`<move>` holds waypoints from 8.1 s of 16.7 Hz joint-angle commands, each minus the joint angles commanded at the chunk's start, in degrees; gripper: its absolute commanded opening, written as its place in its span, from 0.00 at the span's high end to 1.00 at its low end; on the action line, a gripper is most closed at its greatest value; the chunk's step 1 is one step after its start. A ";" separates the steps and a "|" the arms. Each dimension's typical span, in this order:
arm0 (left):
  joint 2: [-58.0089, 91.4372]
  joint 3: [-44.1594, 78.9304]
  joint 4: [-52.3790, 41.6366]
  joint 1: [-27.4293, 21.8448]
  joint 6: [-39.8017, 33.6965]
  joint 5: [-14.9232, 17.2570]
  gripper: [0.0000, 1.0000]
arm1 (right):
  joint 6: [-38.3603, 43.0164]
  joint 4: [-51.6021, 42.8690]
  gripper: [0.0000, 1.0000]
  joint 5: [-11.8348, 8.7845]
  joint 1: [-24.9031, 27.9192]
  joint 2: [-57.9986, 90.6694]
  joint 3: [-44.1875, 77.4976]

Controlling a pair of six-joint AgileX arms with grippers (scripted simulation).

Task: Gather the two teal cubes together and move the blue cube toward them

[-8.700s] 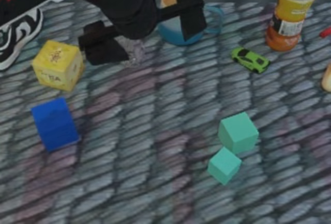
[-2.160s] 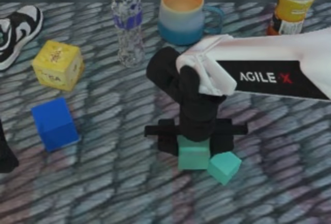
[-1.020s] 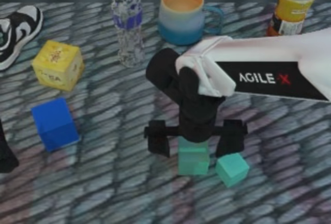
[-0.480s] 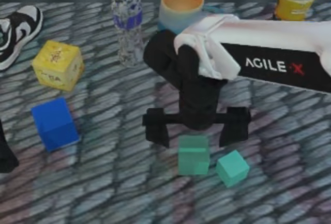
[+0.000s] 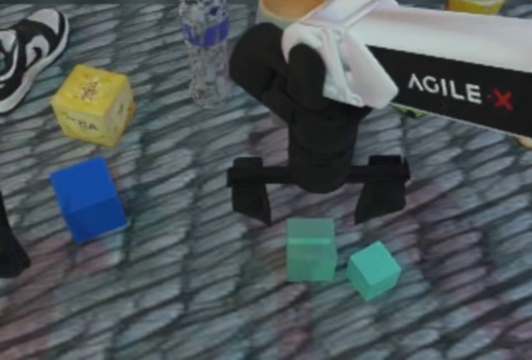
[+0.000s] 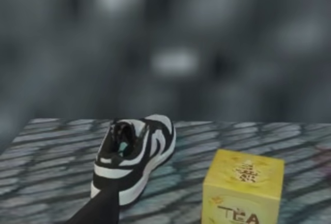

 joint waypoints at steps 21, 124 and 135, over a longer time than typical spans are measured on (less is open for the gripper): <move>86.33 61.69 -46.36 -7.43 43.04 -0.24 0.00 | -34.62 44.74 0.00 3.78 -32.16 -88.65 -72.97; 115.31 70.09 -44.54 -33.97 57.18 0.25 0.47 | -43.78 64.53 0.00 -0.96 -42.73 -121.61 -96.73; 115.31 70.09 -44.54 -33.97 57.18 0.25 0.00 | -43.78 64.53 0.00 -0.96 -42.73 -121.61 -96.73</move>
